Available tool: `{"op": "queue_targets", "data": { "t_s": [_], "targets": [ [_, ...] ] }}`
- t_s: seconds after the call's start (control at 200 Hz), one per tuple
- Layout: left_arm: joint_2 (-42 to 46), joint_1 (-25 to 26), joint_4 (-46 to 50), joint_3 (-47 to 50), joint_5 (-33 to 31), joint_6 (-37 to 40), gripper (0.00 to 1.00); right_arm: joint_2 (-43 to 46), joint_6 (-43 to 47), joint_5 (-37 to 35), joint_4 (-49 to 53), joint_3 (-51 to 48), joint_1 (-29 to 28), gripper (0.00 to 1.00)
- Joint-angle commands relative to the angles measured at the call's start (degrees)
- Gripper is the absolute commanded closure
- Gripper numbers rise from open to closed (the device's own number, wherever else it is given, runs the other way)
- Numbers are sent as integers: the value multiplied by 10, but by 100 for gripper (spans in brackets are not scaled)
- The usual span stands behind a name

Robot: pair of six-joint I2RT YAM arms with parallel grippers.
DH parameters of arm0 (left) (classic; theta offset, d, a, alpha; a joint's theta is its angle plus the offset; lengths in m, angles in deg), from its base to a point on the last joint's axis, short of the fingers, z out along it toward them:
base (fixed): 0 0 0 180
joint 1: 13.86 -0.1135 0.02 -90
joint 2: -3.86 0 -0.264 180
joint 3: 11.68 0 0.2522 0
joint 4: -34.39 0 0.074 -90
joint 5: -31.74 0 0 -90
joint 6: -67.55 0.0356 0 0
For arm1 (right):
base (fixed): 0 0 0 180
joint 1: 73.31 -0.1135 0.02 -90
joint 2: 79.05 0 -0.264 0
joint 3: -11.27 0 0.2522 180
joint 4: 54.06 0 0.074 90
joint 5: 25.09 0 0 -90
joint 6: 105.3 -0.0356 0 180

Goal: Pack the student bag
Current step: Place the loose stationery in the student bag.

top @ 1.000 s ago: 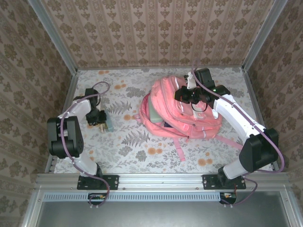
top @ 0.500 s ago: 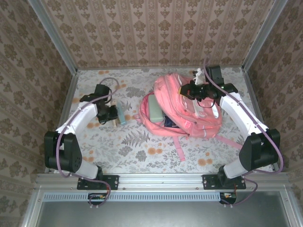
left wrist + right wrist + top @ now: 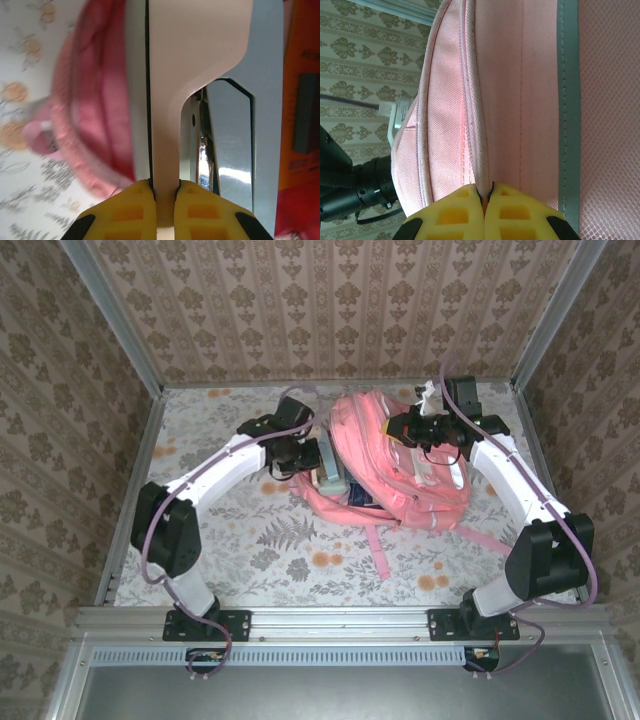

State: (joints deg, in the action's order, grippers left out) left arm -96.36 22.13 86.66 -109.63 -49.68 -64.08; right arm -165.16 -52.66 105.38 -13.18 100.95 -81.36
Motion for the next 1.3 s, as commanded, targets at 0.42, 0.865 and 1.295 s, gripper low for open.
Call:
{"op": "queue_targets", "data": {
  "t_s": [0.42, 0.865, 1.295],
  "targets": [
    [-124, -57, -17, -72, 49, 68, 100, 41, 36, -4, -1, -41, -2, 99],
    [-59, 23, -109, 130, 56, -7, 100, 22, 114, -80, 87, -10, -1, 88],
    [-17, 93, -65, 117, -7, -36, 100, 153, 80, -153, 107, -120, -1, 68]
  ]
}}
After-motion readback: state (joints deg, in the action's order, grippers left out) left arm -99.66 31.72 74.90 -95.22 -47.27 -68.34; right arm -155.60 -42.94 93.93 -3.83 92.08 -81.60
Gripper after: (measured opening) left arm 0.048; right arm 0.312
